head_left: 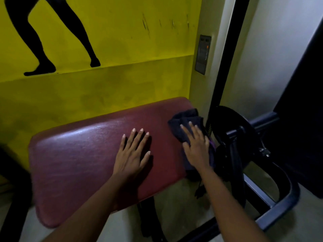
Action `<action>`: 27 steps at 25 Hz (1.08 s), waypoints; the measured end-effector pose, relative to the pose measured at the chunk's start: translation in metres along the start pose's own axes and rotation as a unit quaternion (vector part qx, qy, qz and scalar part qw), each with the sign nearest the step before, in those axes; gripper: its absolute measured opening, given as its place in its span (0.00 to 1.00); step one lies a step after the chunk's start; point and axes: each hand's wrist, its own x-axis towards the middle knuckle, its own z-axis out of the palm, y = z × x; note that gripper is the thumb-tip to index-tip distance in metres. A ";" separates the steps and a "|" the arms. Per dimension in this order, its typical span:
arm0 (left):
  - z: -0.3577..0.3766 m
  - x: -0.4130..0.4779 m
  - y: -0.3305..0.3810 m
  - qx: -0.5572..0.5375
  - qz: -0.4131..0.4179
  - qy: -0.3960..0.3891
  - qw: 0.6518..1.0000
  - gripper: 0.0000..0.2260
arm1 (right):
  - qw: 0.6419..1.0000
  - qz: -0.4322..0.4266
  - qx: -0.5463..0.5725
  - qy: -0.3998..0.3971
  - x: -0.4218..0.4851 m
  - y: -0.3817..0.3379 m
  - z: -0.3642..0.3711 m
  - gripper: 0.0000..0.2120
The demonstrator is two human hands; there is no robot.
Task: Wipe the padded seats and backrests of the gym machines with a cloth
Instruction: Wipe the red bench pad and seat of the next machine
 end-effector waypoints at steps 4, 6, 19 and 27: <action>0.007 0.006 0.009 0.029 -0.011 0.015 0.999 0.28 | 1.000 -0.005 -0.005 0.017 0.031 0.008 -0.007 0.29; 0.011 0.005 0.009 0.038 -0.007 0.024 0.999 0.29 | 0.997 -0.069 0.006 0.023 0.015 -0.025 0.008 0.30; 0.001 0.004 0.009 0.043 -0.022 -0.021 0.999 0.28 | 0.998 -0.065 0.012 -0.008 0.084 -0.003 -0.013 0.26; 0.019 0.068 0.054 0.048 0.086 -0.025 0.995 0.28 | 0.991 0.067 0.097 -0.061 0.099 0.032 -0.013 0.29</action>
